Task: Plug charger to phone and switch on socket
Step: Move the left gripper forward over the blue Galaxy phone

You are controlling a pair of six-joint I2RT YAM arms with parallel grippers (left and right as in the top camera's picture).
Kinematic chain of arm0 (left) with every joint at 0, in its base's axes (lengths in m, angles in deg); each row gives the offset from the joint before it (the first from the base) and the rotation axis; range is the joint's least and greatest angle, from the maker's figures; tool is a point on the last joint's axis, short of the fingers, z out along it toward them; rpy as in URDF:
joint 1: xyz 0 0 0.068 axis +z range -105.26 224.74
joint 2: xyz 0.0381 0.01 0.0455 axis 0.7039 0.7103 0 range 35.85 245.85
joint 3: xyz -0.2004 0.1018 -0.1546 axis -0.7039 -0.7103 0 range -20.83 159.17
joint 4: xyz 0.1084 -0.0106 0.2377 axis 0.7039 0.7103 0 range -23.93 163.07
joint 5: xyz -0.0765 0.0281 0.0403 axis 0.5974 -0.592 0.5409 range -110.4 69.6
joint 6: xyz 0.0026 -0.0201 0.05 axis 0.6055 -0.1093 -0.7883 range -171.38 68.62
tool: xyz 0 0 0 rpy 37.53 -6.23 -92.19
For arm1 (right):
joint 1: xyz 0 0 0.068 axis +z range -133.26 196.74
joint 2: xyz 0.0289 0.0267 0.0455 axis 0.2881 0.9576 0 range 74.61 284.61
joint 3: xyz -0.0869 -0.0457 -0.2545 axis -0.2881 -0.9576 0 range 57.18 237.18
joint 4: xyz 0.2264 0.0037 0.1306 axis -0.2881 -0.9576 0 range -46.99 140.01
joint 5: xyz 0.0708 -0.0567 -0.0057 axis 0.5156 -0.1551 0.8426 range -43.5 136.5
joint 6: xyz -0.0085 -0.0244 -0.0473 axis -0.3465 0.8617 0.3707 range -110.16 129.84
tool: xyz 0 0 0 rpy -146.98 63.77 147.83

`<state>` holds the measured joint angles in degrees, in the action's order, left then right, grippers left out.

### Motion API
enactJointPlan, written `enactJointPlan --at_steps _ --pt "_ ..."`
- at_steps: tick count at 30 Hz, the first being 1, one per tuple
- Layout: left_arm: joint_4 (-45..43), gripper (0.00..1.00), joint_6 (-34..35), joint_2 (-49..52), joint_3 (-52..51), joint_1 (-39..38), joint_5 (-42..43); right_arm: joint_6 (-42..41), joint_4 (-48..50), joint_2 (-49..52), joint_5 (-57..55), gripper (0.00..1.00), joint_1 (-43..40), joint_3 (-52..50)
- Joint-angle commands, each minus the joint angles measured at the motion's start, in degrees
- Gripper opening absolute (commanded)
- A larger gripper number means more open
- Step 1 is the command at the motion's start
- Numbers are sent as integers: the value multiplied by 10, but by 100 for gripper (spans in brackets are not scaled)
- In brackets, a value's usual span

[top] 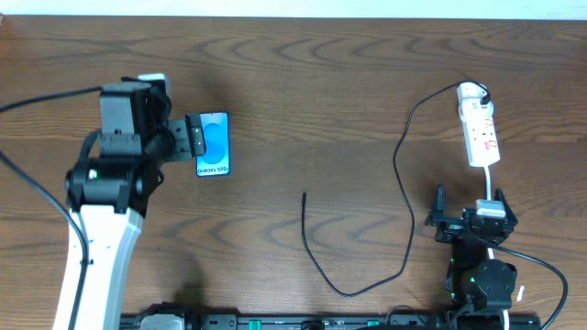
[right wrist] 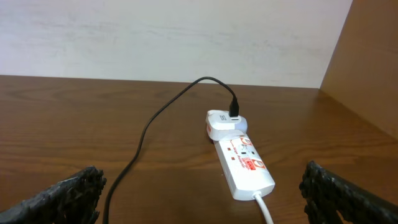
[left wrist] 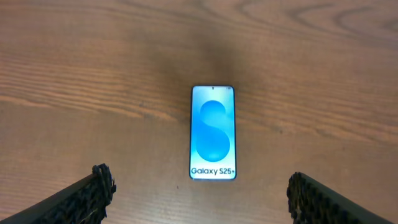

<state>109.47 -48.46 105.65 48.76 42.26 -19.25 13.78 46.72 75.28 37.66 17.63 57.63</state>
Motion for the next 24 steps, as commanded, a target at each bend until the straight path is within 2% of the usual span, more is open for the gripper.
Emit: enactJointPlan --at_steps 1,12,24 --pt "23 91 -9 38 44 -2 -3 -7 -1 -4 -6 99 3 -1" --pt "115 91 -10 154 122 -2 -3 -7 -1 -4 -6 99 3 -1" --pt "146 91 -10 189 121 -2 -3 -7 -1 -4 -6 99 3 -1"
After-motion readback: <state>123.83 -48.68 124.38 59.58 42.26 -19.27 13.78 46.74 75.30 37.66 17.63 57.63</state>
